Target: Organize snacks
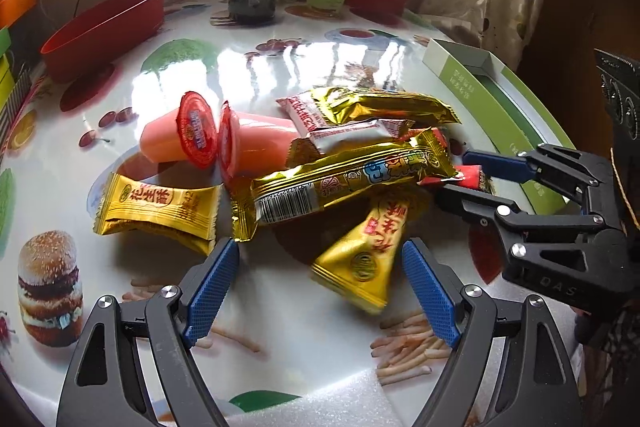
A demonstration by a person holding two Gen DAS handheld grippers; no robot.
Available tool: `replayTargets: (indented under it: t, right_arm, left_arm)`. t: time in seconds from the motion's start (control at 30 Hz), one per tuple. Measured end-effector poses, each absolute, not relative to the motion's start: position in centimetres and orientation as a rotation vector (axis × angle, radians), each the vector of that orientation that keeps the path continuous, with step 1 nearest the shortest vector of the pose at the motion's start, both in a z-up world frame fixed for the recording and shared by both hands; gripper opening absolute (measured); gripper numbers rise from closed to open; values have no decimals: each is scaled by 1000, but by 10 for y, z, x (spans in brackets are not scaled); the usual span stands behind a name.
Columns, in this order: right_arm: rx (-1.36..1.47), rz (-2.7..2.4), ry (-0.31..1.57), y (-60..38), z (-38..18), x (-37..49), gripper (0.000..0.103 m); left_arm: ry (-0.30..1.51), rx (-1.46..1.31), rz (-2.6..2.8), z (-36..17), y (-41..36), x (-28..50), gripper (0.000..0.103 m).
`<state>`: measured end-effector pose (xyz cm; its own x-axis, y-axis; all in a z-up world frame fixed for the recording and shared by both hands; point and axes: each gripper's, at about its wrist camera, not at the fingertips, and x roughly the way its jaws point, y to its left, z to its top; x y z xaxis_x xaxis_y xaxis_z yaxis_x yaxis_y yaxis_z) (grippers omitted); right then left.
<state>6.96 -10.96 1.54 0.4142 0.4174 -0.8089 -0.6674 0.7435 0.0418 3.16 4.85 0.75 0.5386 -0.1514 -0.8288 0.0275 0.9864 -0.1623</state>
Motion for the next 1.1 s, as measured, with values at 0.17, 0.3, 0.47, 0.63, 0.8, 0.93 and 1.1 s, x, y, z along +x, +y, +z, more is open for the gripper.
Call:
replayTargets:
  t: [0.17, 0.3, 0.47, 0.63, 0.8, 0.93, 1.1]
  right_arm:
    - [-317, 677, 928, -116, 13, 68, 29]
    - [-290, 664, 928, -125, 14, 66, 26]
    - [-240, 605, 948, -138, 14, 63, 25]
    - [-230, 533, 936, -147, 20, 57, 25]
    - [-235, 474, 924, -153, 25, 51, 25]
    - [-208, 464, 920, -157, 26, 46, 25]
    - [-178, 468, 926, -161, 25, 43, 25]
  left_arm:
    - [995, -124, -143, 10, 42, 32, 84]
    - [1002, -118, -165, 10, 36, 34, 84]
    - [1001, -117, -222, 14, 24, 32, 84]
    - [1011, -115, -287, 15, 11, 26, 84]
    - [1029, -140, -359, 13, 4, 20, 84]
    - [960, -76, -363, 28, 2, 18, 84]
    - [927, 11, -370, 35, -4, 33, 84]
